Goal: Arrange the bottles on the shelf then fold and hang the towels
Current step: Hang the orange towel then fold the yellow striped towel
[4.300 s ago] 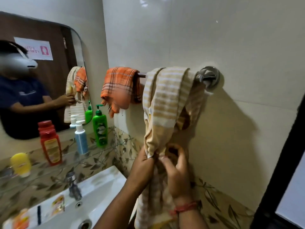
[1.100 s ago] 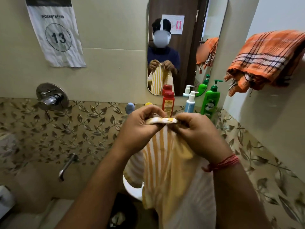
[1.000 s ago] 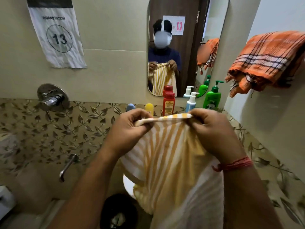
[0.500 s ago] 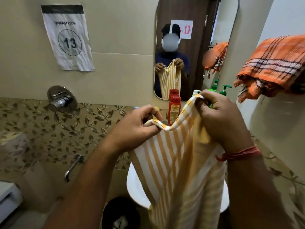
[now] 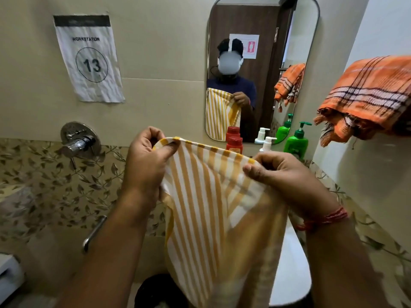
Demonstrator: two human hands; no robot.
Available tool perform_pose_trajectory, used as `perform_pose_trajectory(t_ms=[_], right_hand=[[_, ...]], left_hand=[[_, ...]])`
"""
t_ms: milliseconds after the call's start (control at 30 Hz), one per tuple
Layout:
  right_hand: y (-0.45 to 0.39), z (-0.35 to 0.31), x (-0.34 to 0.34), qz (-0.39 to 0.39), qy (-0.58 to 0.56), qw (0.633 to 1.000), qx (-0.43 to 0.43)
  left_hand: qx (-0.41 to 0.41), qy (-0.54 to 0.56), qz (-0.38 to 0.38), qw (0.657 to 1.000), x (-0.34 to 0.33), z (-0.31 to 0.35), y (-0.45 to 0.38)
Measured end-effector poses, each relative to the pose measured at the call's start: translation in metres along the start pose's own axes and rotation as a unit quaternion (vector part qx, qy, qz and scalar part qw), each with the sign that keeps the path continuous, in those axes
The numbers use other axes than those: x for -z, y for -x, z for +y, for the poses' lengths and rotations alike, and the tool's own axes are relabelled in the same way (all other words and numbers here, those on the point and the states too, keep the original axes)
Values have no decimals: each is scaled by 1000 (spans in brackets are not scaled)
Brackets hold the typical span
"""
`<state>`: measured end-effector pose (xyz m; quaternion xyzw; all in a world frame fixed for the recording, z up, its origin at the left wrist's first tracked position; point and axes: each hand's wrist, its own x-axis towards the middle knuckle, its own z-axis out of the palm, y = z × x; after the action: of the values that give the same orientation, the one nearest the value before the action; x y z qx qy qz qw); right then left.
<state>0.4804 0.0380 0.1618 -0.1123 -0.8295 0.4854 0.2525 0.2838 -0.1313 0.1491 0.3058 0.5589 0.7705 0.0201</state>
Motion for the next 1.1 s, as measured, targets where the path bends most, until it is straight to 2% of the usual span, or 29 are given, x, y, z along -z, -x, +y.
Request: perform_pose_trajectory(t_ms=[100, 167, 233, 267, 333, 400, 433, 467, 500, 567, 667, 733, 767, 800, 833, 900, 967, 1000, 1033, 1100], right_hand=[[4, 21, 11, -24, -58, 997, -48], [6, 35, 21, 28, -75, 995, -57], [6, 41, 27, 96, -68, 992, -39], [3, 39, 26, 119, -53, 991, -24], [-7, 25, 13, 120, 2, 993, 20], [-21, 4, -10, 73, 51, 993, 81], [-26, -5, -21, 49, 55, 991, 111], [-31, -11, -29, 32, 56, 989, 133], [-35, -15, -32, 26, 62, 987, 148], [-40, -10, -28, 25, 74, 987, 144], [-28, 11, -6, -5, 18, 998, 63], [-18, 23, 8, -15, -42, 999, 4], [-15, 24, 12, -21, -58, 998, -8], [-14, 23, 15, -28, -56, 998, -9], [-17, 20, 16, -32, -40, 999, -3], [-27, 11, 13, -50, 34, 998, 24], [-37, 0, 1, -72, 113, 989, 58], [-42, -4, -6, -81, 121, 987, 74], [-44, -8, -11, -89, 118, 985, 90], [-49, -10, -18, -95, 107, 984, 104]], left_hand=[[10, 16, 113, 993, 12, -4, -17], [11, 38, 203, 978, 22, -6, -27], [0, 20, 227, 974, 26, -7, -28], [-14, -2, 186, 982, 23, -8, -23], [-34, -44, -8, 998, 5, -7, -6], [-33, -97, -223, 969, -21, -4, 11], [-42, -109, -301, 947, -32, -5, 16], [-64, -116, -341, 931, -41, -8, 18], [-81, -128, -338, 929, -46, -10, 18], [-86, -129, -258, 954, -42, -19, 8], [-59, -88, -70, 992, -15, -32, -15], [-33, -63, 57, 996, 2, -37, -25], [-18, -68, 100, 993, 5, -37, -26], [-11, -73, 109, 991, 4, -36, -25], [-11, -73, 80, 994, 1, -35, -22], [-19, -78, -59, 995, -10, -29, -13], [-27, -89, -248, 964, -24, -18, -4], [-31, -97, -316, 943, -31, -14, 0], [-40, -108, -356, 927, -38, -11, 3], [-62, -133, -368, 918, -46, -10, 6]])
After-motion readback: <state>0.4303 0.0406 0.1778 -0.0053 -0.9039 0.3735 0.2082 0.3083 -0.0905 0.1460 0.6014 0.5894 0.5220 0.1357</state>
